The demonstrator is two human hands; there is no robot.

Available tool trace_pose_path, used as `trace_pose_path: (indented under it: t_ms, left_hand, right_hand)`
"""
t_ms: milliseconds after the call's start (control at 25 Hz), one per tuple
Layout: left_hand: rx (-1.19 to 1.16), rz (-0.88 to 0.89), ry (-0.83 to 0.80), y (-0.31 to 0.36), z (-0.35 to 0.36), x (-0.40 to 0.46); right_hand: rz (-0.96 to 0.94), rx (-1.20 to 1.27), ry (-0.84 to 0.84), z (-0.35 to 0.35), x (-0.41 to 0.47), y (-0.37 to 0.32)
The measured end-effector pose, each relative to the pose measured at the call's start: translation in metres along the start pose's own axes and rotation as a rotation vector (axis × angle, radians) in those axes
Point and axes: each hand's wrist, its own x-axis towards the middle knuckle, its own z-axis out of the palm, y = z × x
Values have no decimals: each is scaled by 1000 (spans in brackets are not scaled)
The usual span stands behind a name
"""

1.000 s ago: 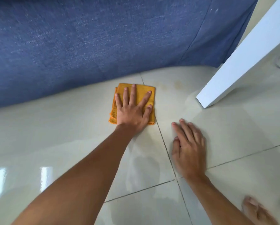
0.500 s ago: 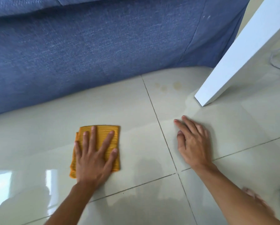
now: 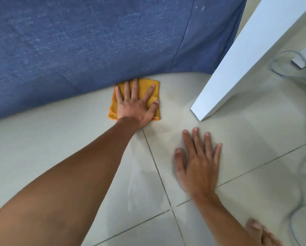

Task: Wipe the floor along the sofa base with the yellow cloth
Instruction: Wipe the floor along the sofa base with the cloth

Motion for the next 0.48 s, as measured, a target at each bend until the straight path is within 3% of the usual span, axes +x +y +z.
trace_pose_path:
  t_ms: [120,280,360,480]
  left_hand:
    - [5,147,-5,19,2,-19]
    - [-14,265,45,-7,11,-117]
    - [4,216,38,-45,15,-162]
    - [4,-6,23,-104,10,-177]
  right_hand:
    - [46,45,18,-4,2,1]
    - [50,83,9,-15,3,3]
    - [-17,47,-50,-21,3,12]
    - [-129,11,-96,-24,5,30]
